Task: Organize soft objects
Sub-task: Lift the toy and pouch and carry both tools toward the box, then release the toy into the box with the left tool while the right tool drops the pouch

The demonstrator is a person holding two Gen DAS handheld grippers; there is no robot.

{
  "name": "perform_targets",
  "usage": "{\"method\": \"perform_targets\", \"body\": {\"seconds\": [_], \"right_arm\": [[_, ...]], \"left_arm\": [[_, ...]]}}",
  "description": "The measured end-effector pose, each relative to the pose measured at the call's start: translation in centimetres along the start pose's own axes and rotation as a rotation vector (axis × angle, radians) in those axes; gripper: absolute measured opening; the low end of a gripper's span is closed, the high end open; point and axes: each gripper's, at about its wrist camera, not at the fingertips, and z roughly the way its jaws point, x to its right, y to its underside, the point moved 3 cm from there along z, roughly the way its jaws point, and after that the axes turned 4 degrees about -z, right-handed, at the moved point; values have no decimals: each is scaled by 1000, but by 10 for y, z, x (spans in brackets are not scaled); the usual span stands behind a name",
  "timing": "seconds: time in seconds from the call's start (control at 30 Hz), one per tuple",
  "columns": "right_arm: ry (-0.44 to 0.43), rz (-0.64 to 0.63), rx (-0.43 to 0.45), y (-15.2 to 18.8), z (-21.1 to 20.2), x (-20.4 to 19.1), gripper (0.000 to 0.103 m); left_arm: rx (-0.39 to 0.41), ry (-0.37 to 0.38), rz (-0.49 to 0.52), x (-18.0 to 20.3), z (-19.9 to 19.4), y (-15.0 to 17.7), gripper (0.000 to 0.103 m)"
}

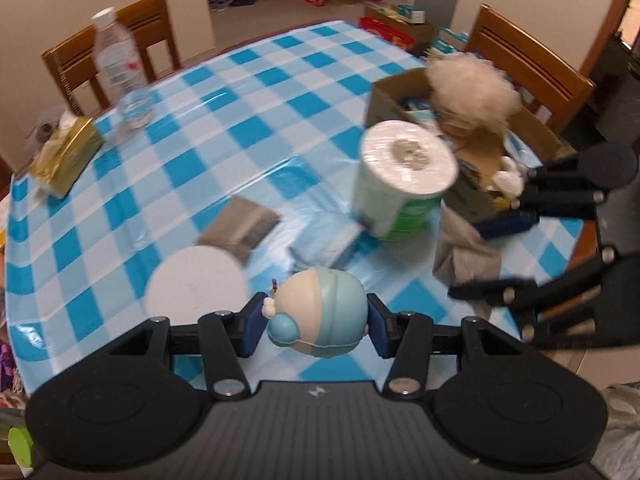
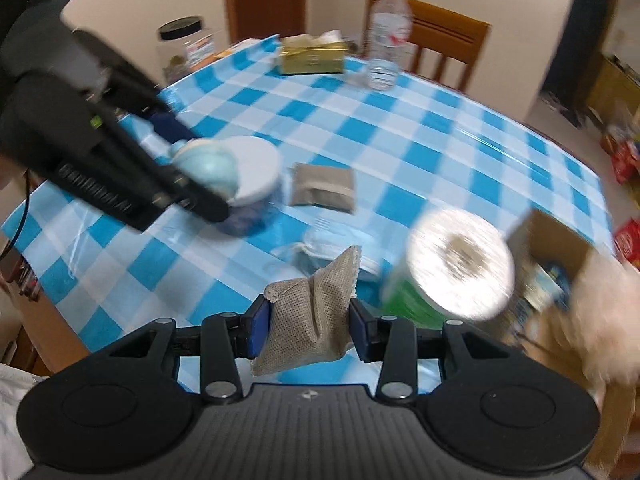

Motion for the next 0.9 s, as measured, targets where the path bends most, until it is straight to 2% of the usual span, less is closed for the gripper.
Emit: {"method": "perform_targets", "body": {"seconds": [0.37,0.63,0.7,0.77,0.83,0.9], "right_arm": [[123,73,30,45,-45,96,47],[192,80,57,57,-47,166,47],[195,98,70,59,-43,181,60],[198,106,83,61,-39,193,87],[200,116,99,65,-39,200,95],[186,126,104,71,-38,205,97]], "left_arm": [[4,34,28,88,10,-17,51],[3,24,18,133,26,-37,51],[0,19,11,141,31,-42,51],[0,14,8,148,35,-47,51],[0,7,7,155,39,-52,51],[0,2,5,161,42,-58,51]]}}
